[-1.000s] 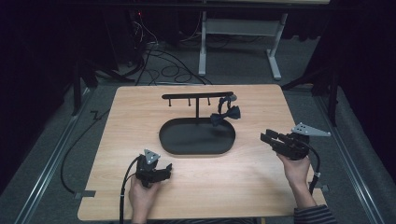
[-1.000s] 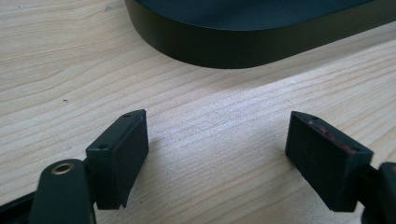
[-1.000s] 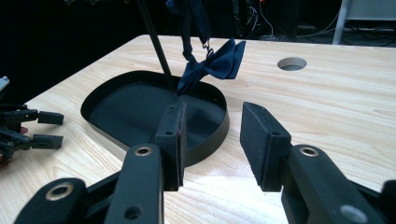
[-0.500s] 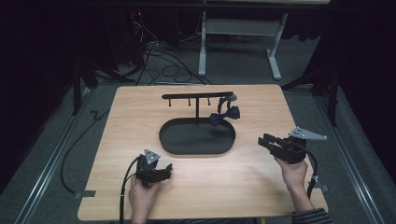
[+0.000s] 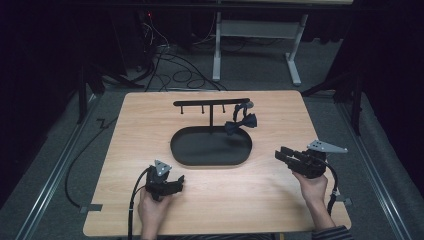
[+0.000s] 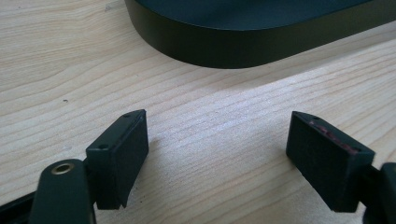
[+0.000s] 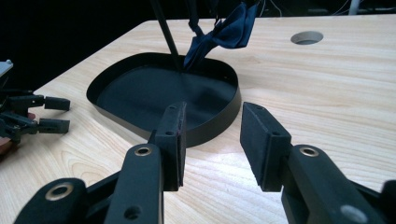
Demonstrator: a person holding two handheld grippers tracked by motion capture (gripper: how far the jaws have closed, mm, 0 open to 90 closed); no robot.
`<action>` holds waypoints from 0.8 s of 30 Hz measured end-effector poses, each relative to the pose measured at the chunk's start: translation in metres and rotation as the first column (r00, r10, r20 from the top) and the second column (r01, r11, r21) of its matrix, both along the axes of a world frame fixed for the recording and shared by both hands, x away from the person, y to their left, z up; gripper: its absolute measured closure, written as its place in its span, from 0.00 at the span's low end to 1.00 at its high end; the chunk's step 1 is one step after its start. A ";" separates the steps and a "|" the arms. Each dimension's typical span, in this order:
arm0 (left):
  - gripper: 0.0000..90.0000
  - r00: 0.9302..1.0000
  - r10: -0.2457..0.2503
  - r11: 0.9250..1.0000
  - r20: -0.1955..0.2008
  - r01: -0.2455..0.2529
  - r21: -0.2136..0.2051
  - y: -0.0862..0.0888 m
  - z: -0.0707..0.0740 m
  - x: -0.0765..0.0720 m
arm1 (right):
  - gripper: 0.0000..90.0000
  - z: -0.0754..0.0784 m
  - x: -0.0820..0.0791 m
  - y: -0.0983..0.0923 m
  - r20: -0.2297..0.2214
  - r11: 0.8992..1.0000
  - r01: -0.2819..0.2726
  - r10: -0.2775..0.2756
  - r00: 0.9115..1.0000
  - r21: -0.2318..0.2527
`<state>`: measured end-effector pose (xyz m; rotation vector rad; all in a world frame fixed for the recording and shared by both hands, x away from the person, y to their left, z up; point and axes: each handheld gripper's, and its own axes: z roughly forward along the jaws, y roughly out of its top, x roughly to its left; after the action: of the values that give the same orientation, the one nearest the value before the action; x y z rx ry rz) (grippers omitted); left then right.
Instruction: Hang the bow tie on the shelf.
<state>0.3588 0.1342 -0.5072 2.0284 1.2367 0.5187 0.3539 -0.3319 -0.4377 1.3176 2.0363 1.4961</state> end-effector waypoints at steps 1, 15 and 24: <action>0.24 1.000 0.000 1.000 0.000 0.000 0.000 0.000 0.000 0.000 | 0.70 -0.001 0.000 0.001 0.000 1.000 -0.004 0.004 1.000 -0.001; 0.24 1.000 0.000 1.000 0.000 0.000 -0.001 0.000 0.000 0.000 | 0.69 -0.009 0.008 0.019 -0.028 0.998 -0.054 0.053 0.998 -0.031; 0.24 1.000 -0.001 1.000 0.000 0.001 0.000 0.000 0.000 0.000 | 0.69 -0.013 0.011 0.026 -0.049 0.997 -0.064 0.061 0.997 -0.053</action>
<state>0.3589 0.1343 -0.5071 2.0292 1.2362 0.5182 0.3650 -0.3060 -0.4506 1.2911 2.1504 1.4378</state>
